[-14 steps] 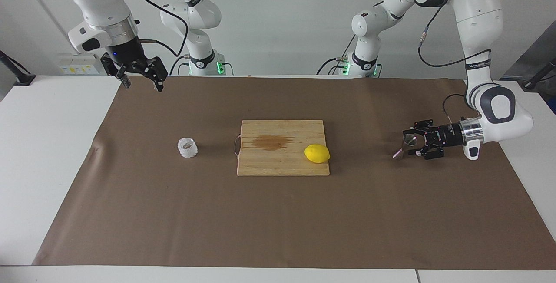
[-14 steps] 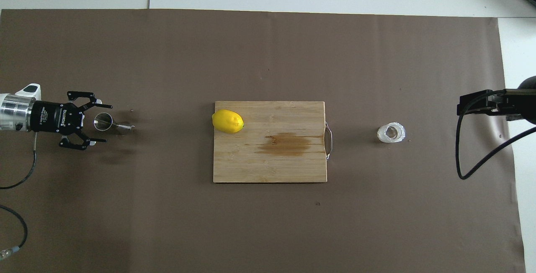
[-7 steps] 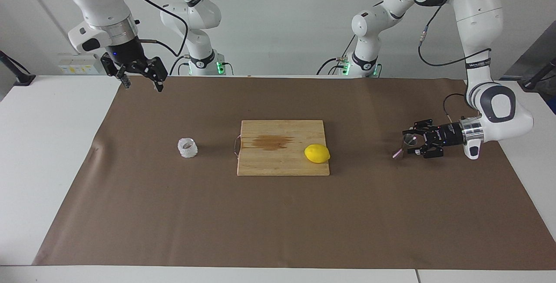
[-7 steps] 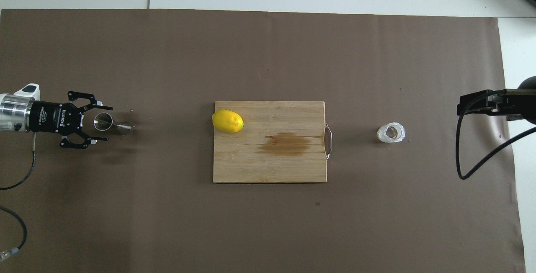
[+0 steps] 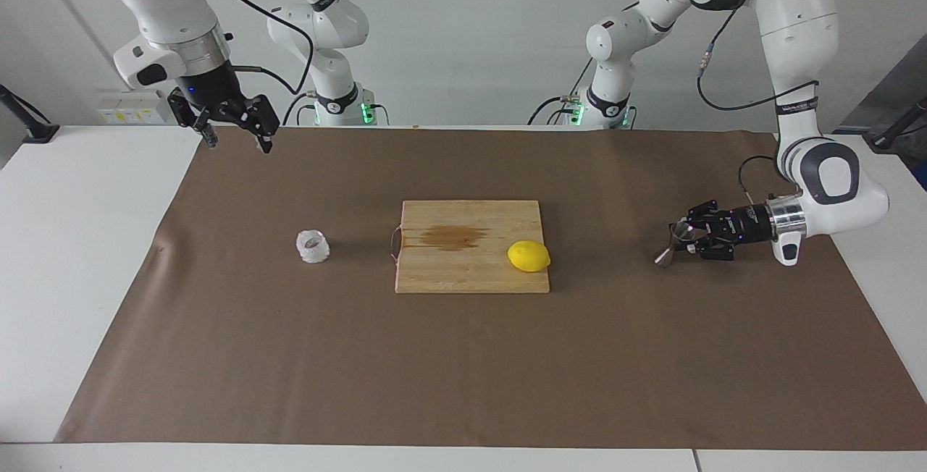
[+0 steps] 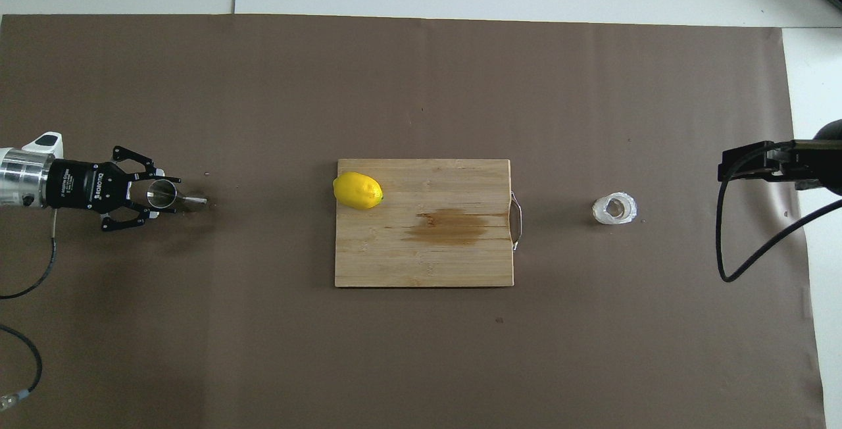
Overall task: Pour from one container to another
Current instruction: 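Close the left gripper around the small metal cup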
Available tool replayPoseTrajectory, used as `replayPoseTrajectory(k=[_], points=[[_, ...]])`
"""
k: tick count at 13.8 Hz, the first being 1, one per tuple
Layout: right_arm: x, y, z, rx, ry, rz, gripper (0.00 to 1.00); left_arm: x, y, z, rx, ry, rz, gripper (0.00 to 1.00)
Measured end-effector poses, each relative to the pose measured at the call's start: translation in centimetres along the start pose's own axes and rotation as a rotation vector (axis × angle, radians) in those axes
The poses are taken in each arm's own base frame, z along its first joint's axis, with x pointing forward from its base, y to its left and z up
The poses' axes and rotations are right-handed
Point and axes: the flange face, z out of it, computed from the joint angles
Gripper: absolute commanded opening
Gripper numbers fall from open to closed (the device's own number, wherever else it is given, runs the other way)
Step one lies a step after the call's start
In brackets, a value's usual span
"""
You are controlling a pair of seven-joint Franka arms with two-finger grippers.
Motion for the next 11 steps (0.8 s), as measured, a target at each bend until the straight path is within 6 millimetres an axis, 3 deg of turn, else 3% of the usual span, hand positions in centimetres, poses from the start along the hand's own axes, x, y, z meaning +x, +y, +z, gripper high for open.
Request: replayPoseTrajectory(k=[4,7,10,11], points=[[0.0,0.0,0.0,0.0,0.0,0.0,1.0,0.03,-0.03,0.03,0.0,0.0,-0.001,0.36],[0.0,0.0,0.0,0.0,0.0,0.0,1.0,0.04,-0.04,0.05,0.0,-0.001,-0.001,0.24],[0.0,0.0,0.0,0.0,0.0,0.0,1.0,-0.02,0.04,0.02,-0.011,-0.009,-0.002,0.0],[0.0,0.0,0.01,0.0,0.0,0.0,1.0,-0.04,0.07,0.0,-0.014,-0.012,-0.002,0.0]])
